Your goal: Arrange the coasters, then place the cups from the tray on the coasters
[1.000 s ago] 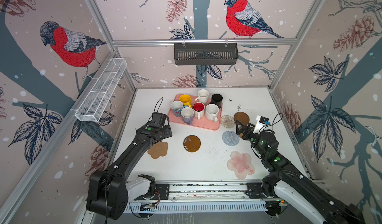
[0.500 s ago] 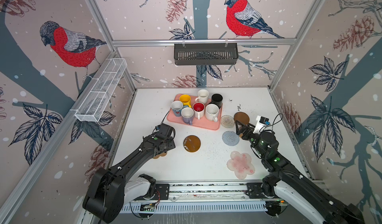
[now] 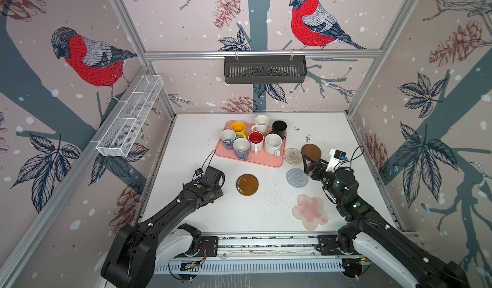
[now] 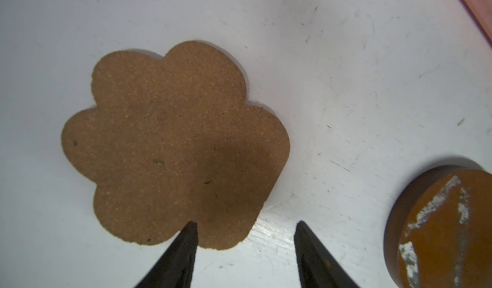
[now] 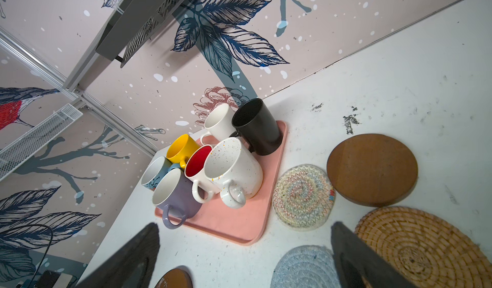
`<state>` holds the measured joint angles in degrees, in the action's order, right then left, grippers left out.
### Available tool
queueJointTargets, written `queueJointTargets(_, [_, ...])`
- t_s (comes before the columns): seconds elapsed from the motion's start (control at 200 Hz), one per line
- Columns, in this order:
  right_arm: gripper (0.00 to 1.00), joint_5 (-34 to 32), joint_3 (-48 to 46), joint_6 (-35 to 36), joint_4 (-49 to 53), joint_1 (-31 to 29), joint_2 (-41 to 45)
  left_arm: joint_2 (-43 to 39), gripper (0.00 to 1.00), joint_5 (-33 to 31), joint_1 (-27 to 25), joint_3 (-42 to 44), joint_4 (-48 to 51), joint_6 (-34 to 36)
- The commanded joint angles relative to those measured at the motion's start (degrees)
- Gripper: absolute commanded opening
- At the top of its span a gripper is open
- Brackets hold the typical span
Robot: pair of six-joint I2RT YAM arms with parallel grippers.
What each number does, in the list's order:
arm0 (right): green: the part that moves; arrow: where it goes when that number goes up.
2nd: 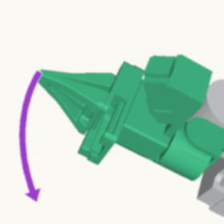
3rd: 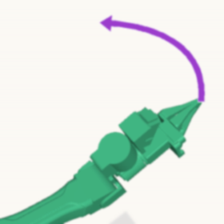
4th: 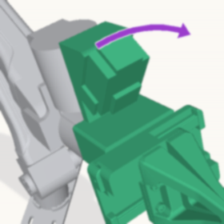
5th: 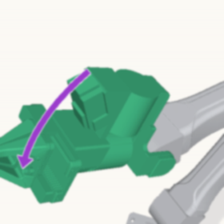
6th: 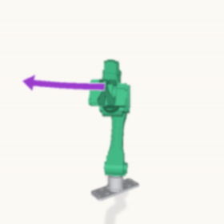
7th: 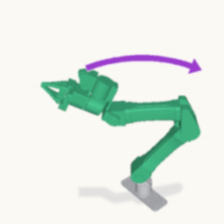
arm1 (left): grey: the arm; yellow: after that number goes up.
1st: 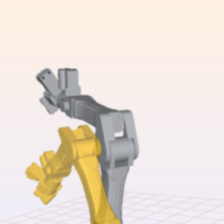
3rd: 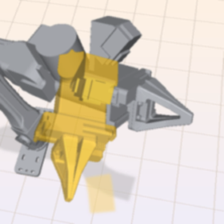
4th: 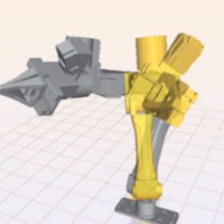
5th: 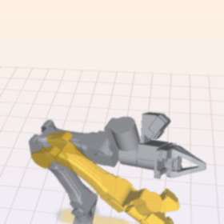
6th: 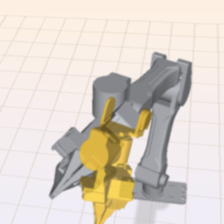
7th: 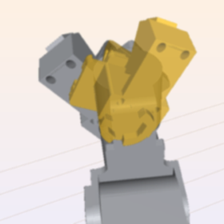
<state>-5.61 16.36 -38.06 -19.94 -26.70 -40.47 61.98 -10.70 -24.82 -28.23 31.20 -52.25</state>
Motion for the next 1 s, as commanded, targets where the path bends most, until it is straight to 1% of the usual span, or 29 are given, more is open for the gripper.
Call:
queueJointTargets(0.0, [0.99,0.16,-0.1,-0.26,-1.6,0.16,0.1,0.71,0.6,-0.81,-0.06,0.78,-1.68,-0.83])
queueJointTargets(0.235, [0.99,0.11,-0.1,-0.26,-1.46,0.2,0.21,3.51,0.6,-0.29,-0.05,0.77,-3.19,-1.41])
queueJointTargets(0.385, [0.99,0.16,-0.1,-0.38,-1.5,0.22,0.17,6.71,0.59,-2.81,0.03,-1.63,-1.11,-1.65])
queueJointTargets(0.525, [0.99,0.16,-0.1,-0.35,-1.34,0.31,0.38,7.67,0.59,-4.76,0.28,-3.02,-1.05,-1.33])
queueJointTargets(0.715, [0.99,0.09,-0.1,-0.26,-1.25,0.41,0.48,8.85,0.59,-3.04,4.05,-3.71,-3.13,1.37])
queueJointTargets(0.99, [1.0,0.05,-0.1,-0.28,-1.15,0.42,0.63,11.64,0.59,-3.65,7.74,-7.93,-4.18,4.99])
